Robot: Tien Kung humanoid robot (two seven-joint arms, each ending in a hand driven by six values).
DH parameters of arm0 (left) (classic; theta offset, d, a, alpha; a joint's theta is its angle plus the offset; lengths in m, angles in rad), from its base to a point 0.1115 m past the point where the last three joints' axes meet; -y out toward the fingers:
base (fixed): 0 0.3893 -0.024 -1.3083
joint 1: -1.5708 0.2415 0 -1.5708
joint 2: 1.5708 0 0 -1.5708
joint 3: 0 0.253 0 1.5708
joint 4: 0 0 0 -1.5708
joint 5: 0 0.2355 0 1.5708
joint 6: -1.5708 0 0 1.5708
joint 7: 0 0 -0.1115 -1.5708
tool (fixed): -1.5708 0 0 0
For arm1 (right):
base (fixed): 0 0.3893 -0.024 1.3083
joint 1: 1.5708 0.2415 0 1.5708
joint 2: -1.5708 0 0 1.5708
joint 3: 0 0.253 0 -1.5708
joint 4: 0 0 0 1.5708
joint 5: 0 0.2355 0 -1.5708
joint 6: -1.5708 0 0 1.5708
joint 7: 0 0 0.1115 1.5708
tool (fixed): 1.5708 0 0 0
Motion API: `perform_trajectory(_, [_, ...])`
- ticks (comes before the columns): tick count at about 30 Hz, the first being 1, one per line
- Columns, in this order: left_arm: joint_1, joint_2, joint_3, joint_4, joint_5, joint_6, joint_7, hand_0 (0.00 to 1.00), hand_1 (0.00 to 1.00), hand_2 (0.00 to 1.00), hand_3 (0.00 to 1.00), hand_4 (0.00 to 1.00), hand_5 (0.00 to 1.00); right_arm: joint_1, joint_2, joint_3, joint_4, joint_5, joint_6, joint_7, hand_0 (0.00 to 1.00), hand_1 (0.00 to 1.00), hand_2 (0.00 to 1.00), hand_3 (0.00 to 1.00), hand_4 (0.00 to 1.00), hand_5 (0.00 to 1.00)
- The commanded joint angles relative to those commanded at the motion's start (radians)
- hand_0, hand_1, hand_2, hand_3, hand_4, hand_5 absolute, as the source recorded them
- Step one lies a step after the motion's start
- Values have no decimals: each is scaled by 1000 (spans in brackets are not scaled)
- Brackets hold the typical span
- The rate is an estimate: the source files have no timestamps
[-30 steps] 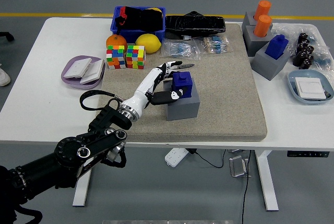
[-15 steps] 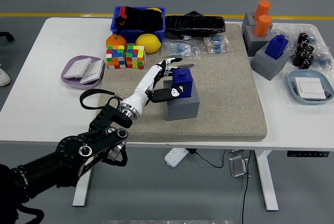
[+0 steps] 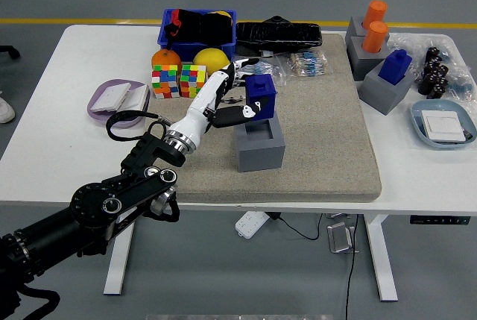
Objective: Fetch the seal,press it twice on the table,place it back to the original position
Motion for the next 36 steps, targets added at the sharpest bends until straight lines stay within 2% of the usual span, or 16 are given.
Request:
perform_trajectory(5, [0, 27, -22, 61, -1, 5, -3, 831, 630, 490, 843, 639, 2, -2, 2, 3, 0, 2, 0, 0, 790, 699, 731, 673, 826, 496])
perform_trajectory(10, [15, 34, -46, 142, -11, 17, -20, 831, 628, 489, 843, 631, 2, -3, 5, 6, 0, -1, 0, -1, 790, 699, 731, 673, 826, 496])
perform_trajectory(14, [28, 37, -39, 185, -37, 20, -32, 832, 628, 489, 843, 630, 2, -3, 6, 7, 0, 0, 0, 0, 790, 699, 730, 673, 826, 496])
perform_trajectory(18, [45, 34, -30, 218, -61, 22, -44, 832, 628, 489, 843, 630, 2, -3, 6, 8, 0, -1, 0, 1, 790, 699, 730, 673, 826, 496])
perform_trajectory(25, [83, 13, -24, 279, -120, 41, -86, 829, 629, 490, 841, 629, 2, -6, 8, 4, 0, -2, 0, 1, 790, 699, 730, 673, 825, 496])
perform_trajectory(36, [111, -4, -6, 320, -163, 49, -116, 829, 631, 489, 840, 631, 2, -9, 9, -3, 0, -2, 1, 1, 789, 699, 730, 673, 825, 496])
